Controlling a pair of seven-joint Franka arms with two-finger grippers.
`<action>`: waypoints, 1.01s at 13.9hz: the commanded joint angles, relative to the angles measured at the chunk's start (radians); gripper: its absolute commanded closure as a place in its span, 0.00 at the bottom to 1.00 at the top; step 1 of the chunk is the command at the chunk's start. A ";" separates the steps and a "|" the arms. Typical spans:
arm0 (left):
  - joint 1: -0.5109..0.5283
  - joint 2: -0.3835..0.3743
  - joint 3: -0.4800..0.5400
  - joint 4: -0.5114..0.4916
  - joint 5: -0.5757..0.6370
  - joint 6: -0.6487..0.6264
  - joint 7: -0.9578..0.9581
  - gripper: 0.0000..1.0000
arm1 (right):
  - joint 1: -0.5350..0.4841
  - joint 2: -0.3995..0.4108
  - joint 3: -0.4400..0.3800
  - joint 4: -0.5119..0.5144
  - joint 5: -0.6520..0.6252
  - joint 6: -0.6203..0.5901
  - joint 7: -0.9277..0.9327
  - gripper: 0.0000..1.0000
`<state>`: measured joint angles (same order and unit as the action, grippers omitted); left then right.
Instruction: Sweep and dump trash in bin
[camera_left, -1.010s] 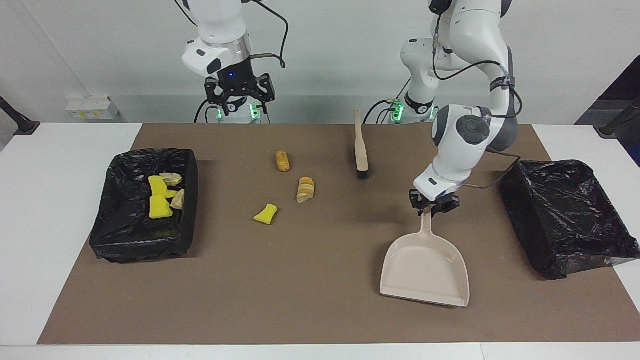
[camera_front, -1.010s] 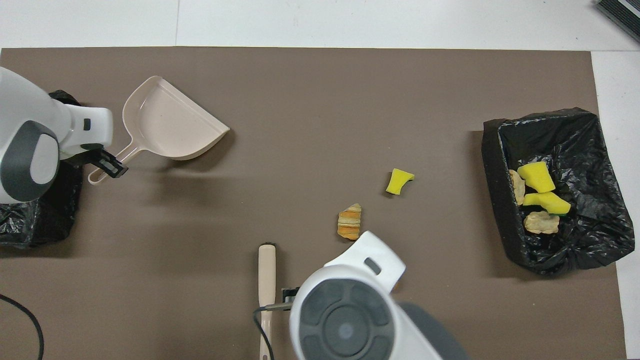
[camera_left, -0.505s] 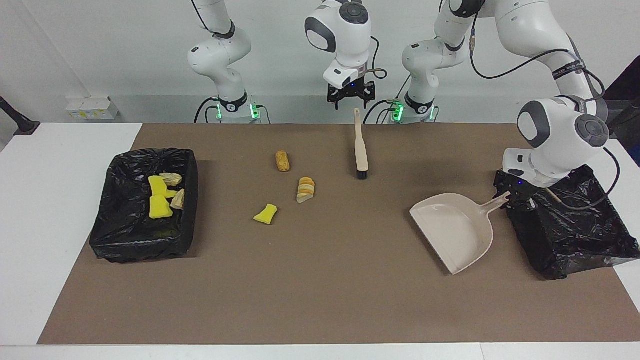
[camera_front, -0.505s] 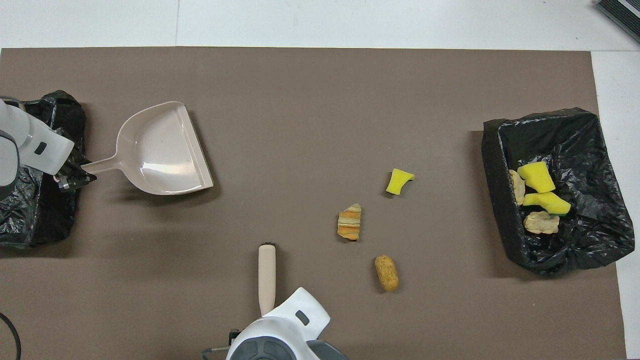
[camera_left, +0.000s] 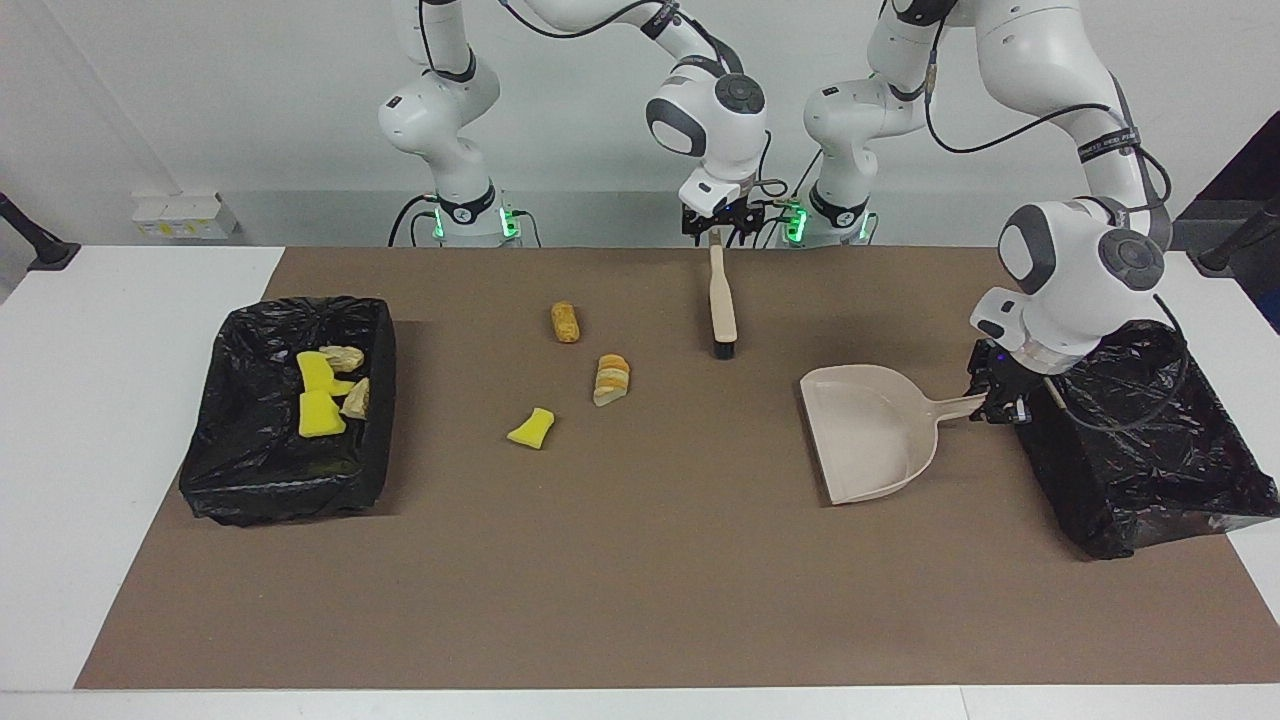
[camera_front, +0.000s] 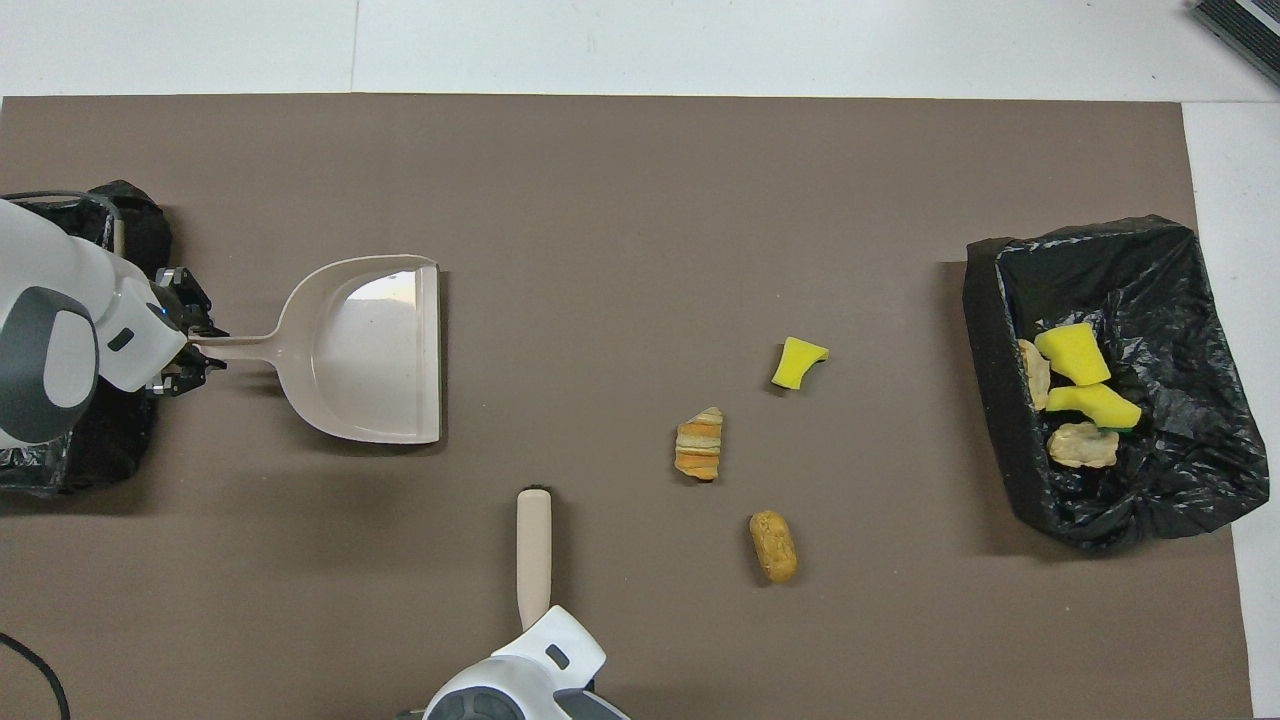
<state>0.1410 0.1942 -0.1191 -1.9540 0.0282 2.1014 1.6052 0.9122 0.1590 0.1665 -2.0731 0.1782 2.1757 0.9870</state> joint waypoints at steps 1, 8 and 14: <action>-0.014 -0.061 0.012 -0.074 -0.002 0.042 0.021 1.00 | 0.002 -0.038 -0.005 -0.054 0.004 0.035 0.016 0.26; -0.029 -0.062 0.012 -0.078 -0.002 0.042 0.016 1.00 | 0.024 -0.018 -0.007 -0.059 0.003 0.065 0.054 0.93; -0.049 -0.062 0.010 -0.077 -0.001 0.052 -0.039 1.00 | 0.010 -0.022 -0.015 -0.038 -0.005 0.052 0.127 1.00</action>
<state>0.1121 0.1649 -0.1205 -1.9970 0.0282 2.1272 1.6017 0.9261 0.1535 0.1571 -2.1065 0.1781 2.2189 1.0906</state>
